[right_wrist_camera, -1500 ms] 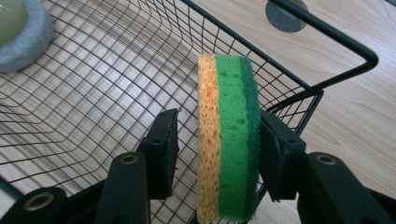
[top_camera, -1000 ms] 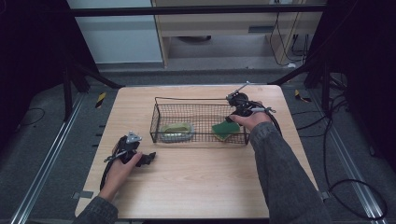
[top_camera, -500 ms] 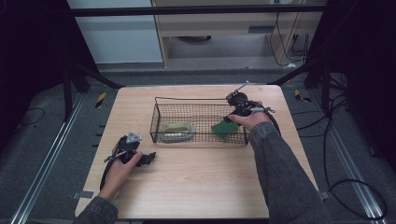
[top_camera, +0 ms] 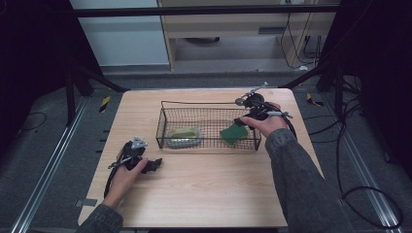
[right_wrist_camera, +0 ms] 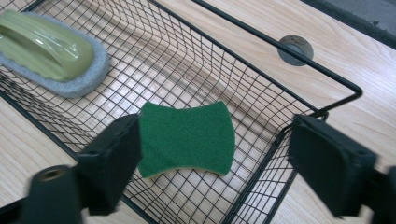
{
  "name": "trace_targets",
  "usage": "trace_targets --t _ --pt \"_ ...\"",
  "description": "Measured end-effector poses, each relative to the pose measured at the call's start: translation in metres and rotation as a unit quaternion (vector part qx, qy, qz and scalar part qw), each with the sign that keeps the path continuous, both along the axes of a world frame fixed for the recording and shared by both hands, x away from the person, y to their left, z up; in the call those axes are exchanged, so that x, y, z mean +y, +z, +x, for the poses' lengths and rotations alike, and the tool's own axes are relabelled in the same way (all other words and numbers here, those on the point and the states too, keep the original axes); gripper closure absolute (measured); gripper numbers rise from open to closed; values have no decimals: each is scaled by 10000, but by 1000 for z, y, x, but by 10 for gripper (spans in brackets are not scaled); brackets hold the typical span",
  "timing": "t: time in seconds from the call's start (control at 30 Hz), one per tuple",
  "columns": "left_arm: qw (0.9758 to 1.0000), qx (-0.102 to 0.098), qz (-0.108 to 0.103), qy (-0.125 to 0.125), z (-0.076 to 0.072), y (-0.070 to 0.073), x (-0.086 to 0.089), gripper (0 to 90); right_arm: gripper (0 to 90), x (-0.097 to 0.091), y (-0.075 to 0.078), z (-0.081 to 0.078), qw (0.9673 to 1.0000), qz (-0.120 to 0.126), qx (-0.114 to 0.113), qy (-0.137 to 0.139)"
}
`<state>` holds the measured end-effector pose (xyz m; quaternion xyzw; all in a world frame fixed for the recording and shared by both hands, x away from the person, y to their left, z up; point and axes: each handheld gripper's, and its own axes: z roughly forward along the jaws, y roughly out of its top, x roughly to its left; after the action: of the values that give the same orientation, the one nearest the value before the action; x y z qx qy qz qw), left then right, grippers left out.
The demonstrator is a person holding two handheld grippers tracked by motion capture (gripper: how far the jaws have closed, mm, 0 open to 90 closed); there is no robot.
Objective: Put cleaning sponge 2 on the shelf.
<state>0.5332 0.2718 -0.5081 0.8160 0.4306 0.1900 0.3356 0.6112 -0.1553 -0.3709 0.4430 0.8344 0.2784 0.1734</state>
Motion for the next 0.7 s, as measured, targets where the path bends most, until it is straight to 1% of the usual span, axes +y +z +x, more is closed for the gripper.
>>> trace_targets --t 0.13,0.23,0.33,0.4,0.6,0.7 --pt "10000 0 1 0 0 0 0 0 95 -5 1 -1 9999 67 -130 -93" --pt "10000 0 0 0 0 0 0 0 86 -9 2 -3 9994 80 -321 -138" --pt "10000 0 2 0 0 0 0 0 79 -13 1 -6 9987 57 -443 -232" --pt "10000 -3 3 -1 0 0 0 0 77 -16 0 -9 9983 116 -508 -248" --pt "10000 -2 1 -1 0 0 0 0 78 -30 -6 -16 9977 184 -540 -356" --pt "10000 -1 7 -4 0 0 0 0 82 -39 -8 -23 9971 185 -580 -463"
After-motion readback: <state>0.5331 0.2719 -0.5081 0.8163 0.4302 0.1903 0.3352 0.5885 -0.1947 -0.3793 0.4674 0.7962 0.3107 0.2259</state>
